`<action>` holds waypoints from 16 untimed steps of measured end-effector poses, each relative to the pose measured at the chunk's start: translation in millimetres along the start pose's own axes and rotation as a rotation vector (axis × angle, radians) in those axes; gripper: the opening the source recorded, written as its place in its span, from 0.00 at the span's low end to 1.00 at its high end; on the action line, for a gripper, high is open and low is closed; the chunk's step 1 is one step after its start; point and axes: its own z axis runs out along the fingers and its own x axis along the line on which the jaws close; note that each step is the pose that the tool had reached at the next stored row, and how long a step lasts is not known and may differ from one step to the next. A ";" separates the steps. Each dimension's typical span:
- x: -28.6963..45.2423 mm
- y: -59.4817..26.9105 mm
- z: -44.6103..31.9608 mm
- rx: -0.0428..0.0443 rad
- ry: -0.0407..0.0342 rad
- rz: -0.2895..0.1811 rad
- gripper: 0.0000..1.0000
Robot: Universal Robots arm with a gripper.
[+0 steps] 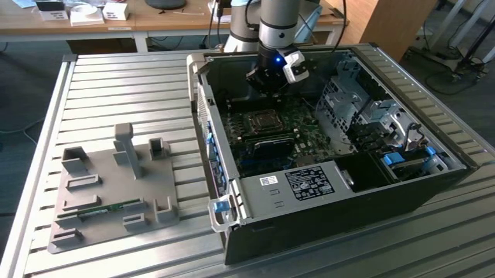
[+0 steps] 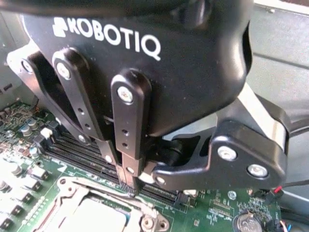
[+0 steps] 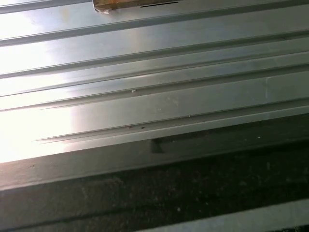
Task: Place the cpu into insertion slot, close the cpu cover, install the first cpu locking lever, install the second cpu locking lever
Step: 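Install the first cpu locking lever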
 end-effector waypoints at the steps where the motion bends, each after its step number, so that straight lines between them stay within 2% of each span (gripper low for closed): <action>1: 0.0 0.0 0.0 -0.0001 0.0000 0.000 0.10; 4: 0.0 0.0 -0.1 -0.0008 0.0007 -0.011 0.10; 8: 0.0 0.0 0.0 -0.0023 0.0023 -0.058 0.10; 13: 0.1 -0.6 -0.1 0.0143 0.0012 -0.086 0.10; 16: 0.2 -1.9 -0.2 0.0180 0.0011 -0.098 0.10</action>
